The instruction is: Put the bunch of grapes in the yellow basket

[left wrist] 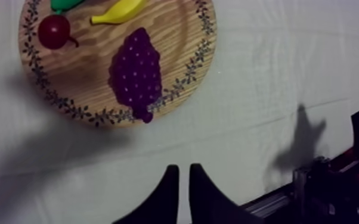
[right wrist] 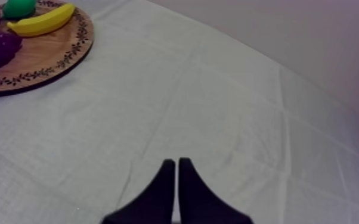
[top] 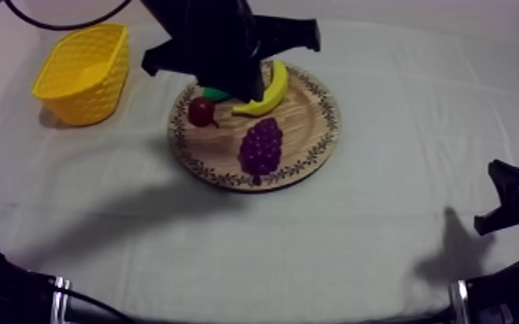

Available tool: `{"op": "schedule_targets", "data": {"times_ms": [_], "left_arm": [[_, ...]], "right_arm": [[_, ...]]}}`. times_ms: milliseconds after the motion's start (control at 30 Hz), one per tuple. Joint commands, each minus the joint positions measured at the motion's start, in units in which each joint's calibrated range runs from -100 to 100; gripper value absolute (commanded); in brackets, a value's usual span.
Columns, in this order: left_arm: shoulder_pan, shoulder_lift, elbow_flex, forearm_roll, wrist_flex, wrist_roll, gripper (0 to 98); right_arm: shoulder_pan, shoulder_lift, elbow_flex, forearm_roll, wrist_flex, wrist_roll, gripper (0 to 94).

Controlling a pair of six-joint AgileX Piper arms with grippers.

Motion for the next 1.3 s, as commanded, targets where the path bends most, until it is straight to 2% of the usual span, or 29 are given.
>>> {"op": "schedule_targets", "data": {"times_ms": [0,400,567,700,1267], "left_arm": [[-0.02,1.12,-0.73,-0.03,0.45,0.13,17.1],[-0.24,7.12,-3.21,0.04,0.5,-0.3,62.7],[-0.43,10.85,-4.51,0.16,0.5,-0.49,75.3],[-1.02,14.71,-5.32,0.43,0.5,-0.37,79.2],[-4.87,31.77,-11.63,1.79,-0.11,-1.16,79.5]], "right_arm": [[0.0,0.0,0.0,-0.01,-0.01,-0.01,0.3],[0.0,0.0,0.0,-0.01,-0.01,-0.01,0.3],[0.0,0.0,0.0,-0.01,-0.01,-0.01,0.3],[0.0,0.0,0.0,-0.01,-0.01,-0.01,0.3],[0.0,0.0,0.0,-0.01,-0.01,-0.01,0.3]]}}
